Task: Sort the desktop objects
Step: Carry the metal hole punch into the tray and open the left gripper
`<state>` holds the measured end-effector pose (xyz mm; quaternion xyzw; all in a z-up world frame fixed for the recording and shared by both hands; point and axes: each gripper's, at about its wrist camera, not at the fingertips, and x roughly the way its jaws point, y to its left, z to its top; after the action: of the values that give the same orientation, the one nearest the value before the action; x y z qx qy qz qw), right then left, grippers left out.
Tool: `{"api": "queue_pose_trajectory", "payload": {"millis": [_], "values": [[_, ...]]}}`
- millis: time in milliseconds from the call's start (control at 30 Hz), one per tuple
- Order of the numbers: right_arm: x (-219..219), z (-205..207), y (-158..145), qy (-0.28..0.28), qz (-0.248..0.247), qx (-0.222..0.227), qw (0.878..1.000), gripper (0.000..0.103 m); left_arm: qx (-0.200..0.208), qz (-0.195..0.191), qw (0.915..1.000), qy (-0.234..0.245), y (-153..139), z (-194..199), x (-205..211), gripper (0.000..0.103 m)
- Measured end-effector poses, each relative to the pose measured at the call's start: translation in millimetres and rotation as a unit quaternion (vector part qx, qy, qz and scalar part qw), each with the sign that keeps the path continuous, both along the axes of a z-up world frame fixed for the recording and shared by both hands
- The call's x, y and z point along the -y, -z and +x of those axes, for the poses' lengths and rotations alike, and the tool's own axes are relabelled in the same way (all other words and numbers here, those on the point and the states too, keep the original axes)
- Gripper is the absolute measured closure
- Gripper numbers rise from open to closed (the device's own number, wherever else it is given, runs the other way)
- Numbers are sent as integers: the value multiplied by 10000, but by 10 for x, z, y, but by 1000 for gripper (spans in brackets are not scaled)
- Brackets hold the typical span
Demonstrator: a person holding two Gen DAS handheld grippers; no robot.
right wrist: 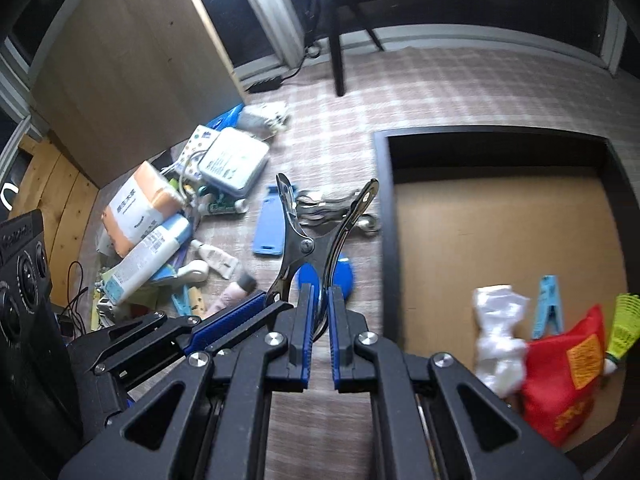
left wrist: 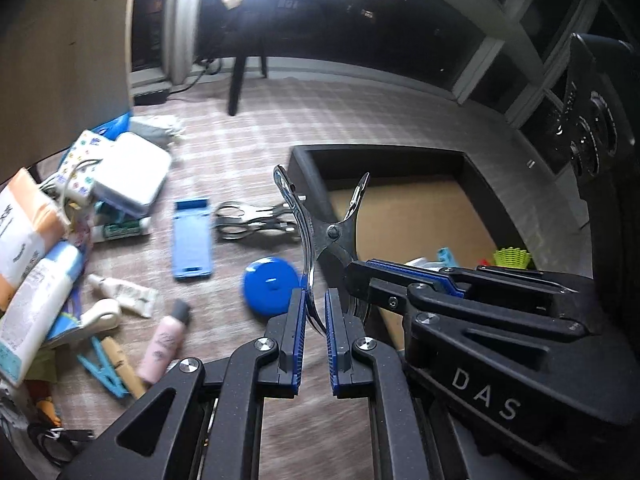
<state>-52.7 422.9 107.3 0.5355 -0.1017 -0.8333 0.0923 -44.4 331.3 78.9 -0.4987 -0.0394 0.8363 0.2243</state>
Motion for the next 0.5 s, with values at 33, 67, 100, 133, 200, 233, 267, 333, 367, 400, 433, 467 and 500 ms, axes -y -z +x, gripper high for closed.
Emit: {"api": "queue_pose_trajectory", "payload": {"millis": [33, 67, 100, 133, 200, 233, 267, 333, 367, 400, 433, 467, 500], "values": [[-57, 22, -13, 33, 25, -20, 10000, 96, -6, 4, 10000, 35, -6, 8, -56, 94], [-125, 43, -20, 75, 46, -35, 10000, 96, -4, 11, 10000, 71, -11, 18, -124, 94], [-169, 60, -24, 114, 56, -42, 9999, 96, -3, 19, 9999, 103, -12, 26, -171, 94], [-221, 79, -28, 156, 69, -51, 9998, 96, -5, 24, 9999, 141, -14, 35, -227, 94], [-342, 115, -38, 226, 85, -68, 9997, 96, -11, 38, 9998, 217, -28, 60, -353, 94], [-401, 134, -42, 260, 91, -75, 9996, 96, -14, 39, 9997, 242, -33, 70, -400, 94], [-468, 155, -47, 304, 95, -82, 9995, 96, -21, 42, 9996, 283, -40, 83, -464, 94], [-571, 195, -53, 364, 100, -92, 9992, 96, -32, 40, 9994, 349, -54, 110, -579, 94], [-631, 218, -56, 400, 101, -95, 9991, 96, -37, 38, 9993, 380, -59, 124, -625, 94], [-684, 240, -60, 433, 104, -98, 9990, 96, -41, 39, 9992, 407, -63, 132, -666, 94], [-718, 262, -62, 458, 109, -103, 9988, 96, -45, 42, 9990, 437, -68, 147, -711, 94], [-759, 283, -64, 486, 114, -106, 9987, 96, -53, 39, 9989, 474, -75, 162, -763, 94], [-814, 308, -68, 517, 120, -110, 9985, 96, -57, 40, 9987, 508, -81, 177, -813, 94]]}}
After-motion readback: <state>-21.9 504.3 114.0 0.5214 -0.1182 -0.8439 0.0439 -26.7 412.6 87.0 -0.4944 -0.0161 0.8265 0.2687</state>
